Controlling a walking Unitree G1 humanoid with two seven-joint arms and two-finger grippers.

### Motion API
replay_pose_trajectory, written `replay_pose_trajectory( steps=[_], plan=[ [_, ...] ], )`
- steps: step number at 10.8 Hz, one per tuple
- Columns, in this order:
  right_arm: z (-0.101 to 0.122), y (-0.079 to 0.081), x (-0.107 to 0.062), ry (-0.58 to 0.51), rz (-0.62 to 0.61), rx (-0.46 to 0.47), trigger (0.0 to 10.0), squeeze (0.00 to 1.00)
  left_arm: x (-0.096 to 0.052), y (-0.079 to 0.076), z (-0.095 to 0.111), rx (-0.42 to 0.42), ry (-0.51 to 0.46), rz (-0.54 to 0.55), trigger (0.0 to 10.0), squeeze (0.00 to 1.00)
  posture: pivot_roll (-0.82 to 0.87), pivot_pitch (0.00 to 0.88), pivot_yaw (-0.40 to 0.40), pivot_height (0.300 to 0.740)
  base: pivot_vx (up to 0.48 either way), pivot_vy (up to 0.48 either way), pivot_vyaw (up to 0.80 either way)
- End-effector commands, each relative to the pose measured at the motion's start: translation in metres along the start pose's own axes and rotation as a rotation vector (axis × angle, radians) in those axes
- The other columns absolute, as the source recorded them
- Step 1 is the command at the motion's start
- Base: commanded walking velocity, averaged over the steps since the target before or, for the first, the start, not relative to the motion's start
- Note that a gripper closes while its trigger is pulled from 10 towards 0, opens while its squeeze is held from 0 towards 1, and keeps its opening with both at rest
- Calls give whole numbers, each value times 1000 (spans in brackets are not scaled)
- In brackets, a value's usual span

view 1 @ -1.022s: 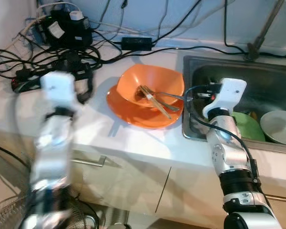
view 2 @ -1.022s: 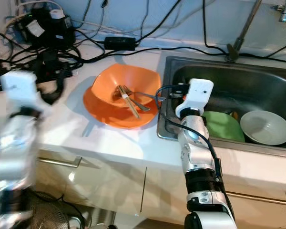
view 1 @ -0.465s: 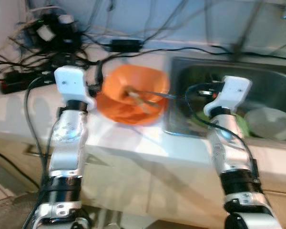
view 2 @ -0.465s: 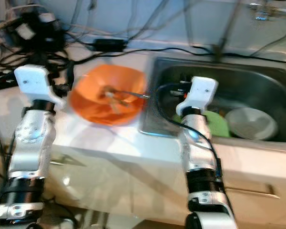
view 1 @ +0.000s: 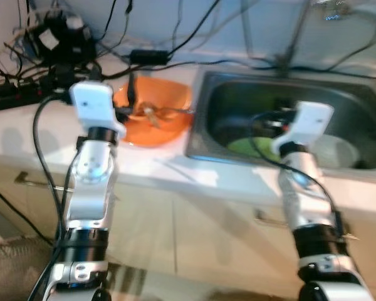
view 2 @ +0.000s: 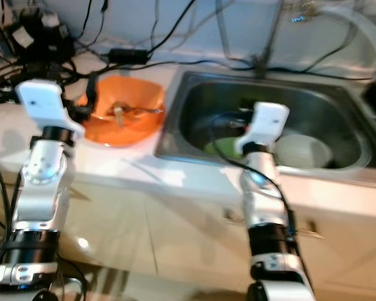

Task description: Kitchen organization

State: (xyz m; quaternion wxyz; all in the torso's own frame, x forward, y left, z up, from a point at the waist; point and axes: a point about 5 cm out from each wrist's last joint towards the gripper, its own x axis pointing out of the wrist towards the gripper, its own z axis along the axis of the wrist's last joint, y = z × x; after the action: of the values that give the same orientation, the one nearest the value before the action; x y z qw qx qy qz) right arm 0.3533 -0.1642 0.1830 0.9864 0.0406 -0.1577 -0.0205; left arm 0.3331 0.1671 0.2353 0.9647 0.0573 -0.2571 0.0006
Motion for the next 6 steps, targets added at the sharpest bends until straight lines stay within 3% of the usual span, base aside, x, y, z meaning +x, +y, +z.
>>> replay_pose_trajectory(
  steps=[1, 6],
  plan=[
    [1, 10, 1, 0, 34, -7, 10000, 0, 0, 7, 1, 10, -5, 27, 10000, 0, 204, 49, 7, 740, 0, 0, 0],
    [-1, 12, 0, 11, 35, 23, 10000, 0, 1, 7, 2, 3, -2, 23, 10000, 0, 204, 52, 5, 740, 0, 0, 0]
  ],
)
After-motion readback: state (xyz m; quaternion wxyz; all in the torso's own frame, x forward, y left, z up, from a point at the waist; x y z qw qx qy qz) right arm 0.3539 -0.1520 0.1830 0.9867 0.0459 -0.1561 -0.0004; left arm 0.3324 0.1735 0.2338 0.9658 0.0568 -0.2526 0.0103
